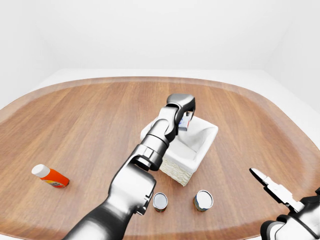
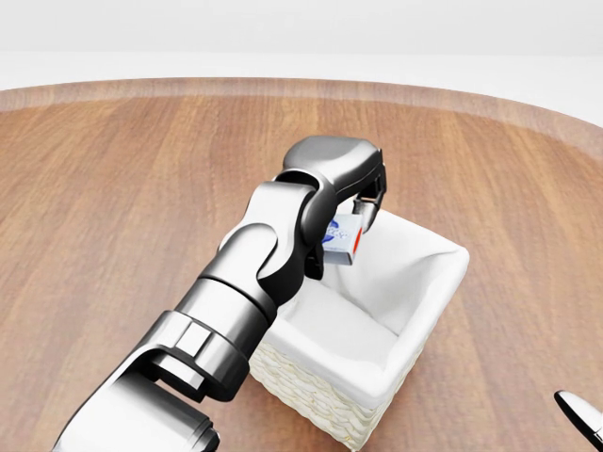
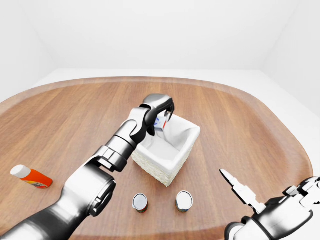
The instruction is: Pick up the alphabet soup and the cream cheese box, and put them in the basket.
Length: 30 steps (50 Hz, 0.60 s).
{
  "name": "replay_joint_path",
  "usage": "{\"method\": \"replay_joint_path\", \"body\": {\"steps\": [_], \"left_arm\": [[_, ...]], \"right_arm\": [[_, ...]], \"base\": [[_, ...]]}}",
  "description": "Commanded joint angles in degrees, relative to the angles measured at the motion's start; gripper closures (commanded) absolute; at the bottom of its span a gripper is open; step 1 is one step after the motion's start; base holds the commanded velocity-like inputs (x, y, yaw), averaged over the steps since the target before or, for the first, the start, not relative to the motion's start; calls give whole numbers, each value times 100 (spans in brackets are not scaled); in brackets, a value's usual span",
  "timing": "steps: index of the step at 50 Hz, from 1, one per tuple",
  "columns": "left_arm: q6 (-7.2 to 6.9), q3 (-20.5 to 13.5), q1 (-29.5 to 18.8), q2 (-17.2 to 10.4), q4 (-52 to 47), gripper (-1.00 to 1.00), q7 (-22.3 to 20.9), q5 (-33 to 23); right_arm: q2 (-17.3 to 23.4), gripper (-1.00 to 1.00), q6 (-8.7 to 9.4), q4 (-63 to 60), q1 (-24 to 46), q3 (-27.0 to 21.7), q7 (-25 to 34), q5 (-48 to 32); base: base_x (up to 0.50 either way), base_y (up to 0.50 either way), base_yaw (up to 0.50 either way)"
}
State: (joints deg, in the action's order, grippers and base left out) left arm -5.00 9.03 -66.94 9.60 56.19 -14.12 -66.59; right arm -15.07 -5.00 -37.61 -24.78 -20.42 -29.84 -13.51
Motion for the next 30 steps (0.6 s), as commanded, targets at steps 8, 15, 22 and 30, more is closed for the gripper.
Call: {"method": "replay_joint_path", "body": {"steps": [8, 15, 22, 30], "left_arm": [[0, 37, -170, 226, 530, 100, 133, -99], [0, -25, -123, 296, 594, 100, 188, -17], [0, 51, -196, 297, 651, 100, 251, -55], [0, 20, -232, 290, 682, -100, 200, 11]], "right_arm": [[-9, -100, 0, 0, -7, 3, 17, 16], [-16, -100, 0, -35, -16, 10, 36, 33], [-15, -100, 0, -40, -15, 7, 38, 35], [-16, -100, 0, -56, -24, 13, 51, 27]], "base": [[0, 0, 0], [0, 0, 0], [0, 0, 0], [0, 0, 0]]}}
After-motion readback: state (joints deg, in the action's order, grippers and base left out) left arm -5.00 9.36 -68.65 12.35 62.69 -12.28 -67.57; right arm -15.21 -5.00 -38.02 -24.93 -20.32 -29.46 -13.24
